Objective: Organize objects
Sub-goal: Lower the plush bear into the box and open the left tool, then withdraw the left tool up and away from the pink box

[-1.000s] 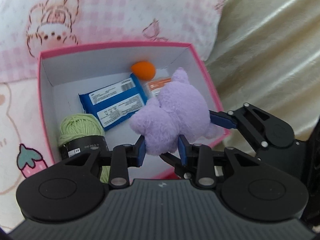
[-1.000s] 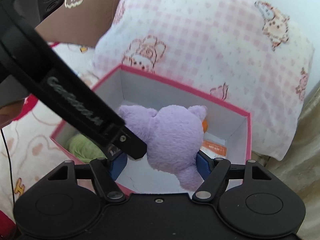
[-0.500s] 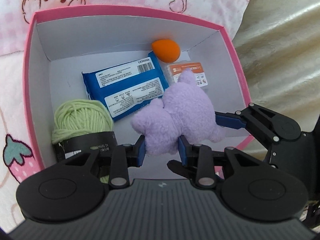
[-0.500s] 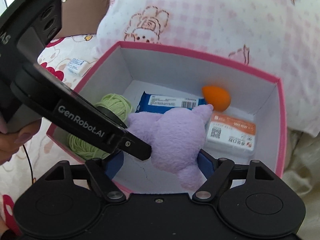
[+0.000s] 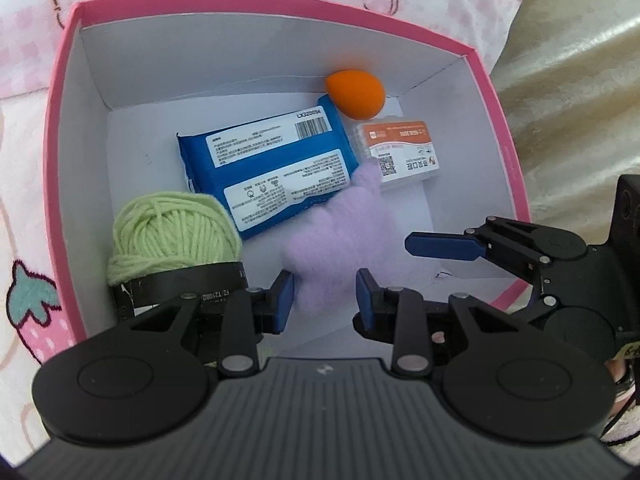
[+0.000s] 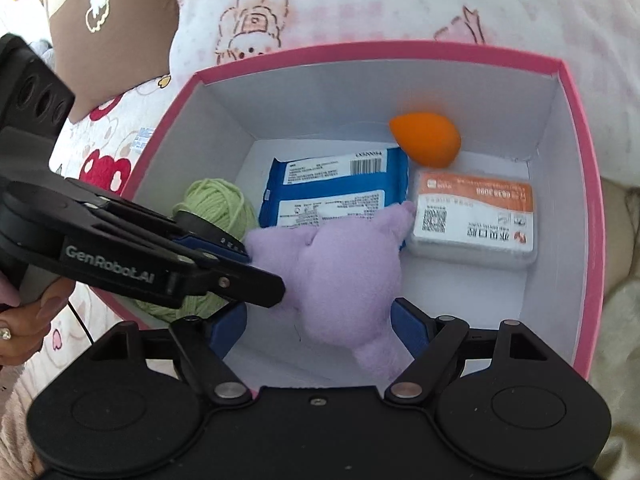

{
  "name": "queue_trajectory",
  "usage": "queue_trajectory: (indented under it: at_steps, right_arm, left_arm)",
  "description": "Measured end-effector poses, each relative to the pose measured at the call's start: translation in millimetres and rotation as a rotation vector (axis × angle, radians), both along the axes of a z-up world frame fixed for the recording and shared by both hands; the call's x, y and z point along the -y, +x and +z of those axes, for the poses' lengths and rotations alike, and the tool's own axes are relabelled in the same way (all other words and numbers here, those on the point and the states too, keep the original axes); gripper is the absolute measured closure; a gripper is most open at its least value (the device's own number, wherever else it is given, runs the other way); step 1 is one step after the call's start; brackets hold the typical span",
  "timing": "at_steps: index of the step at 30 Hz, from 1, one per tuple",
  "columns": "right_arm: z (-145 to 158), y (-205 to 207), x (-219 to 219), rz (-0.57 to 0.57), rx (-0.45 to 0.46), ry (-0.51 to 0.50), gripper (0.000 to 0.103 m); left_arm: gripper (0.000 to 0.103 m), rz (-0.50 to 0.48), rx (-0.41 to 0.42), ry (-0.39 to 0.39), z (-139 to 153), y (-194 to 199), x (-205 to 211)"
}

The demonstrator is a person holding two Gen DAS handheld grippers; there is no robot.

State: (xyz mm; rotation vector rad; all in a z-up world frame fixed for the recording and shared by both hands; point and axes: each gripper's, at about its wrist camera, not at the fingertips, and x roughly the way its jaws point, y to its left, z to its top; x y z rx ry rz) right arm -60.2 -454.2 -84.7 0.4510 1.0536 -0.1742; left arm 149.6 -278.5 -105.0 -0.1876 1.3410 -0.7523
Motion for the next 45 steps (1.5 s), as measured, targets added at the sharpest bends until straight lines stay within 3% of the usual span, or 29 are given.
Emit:
queue_trajectory:
  at_steps: [3,8,10,21,24,34,38,45]
  right_arm:
    - [0,-2,-1,-0.008,0.01,-0.009,0.02]
    - [1,-4,1,-0.027,0.03,-0.011,0.02]
    - [8,-9,-2,-0.093,0.035,-0.043,0.02]
    - [66,-24,-54,-0.05,0.084,-0.16,0.02]
    - [75,-25,-66,-0.058,0.1,-0.173,0.02]
    - [104,-19,-100,-0.02,0.133,-0.207,0.02]
    - [115,-23,-112,-0.015,0.129,-0.227,0.02]
    - [117,-22,-136,0.015,0.075,-0.258,0.018]
  left_arm:
    - [0.072,0.018,-0.019,0.006,0,2,0]
    - [0.066,0.032,0.022,0.027,8,-3,-3]
    - [0.065,0.048,0.027,0.034,11,-5,-8]
    - [0.062,0.05,0.074,-0.058,52,-28,-35]
    - [0.054,0.054,0.091,-0.073,67,-39,-48]
    - [0.042,0.134,0.174,-0.038,109,-64,-94]
    - [0.04,0.155,0.286,0.038,125,-82,-104]
    - [0.037,0.144,0.297,0.036,141,-106,-124]
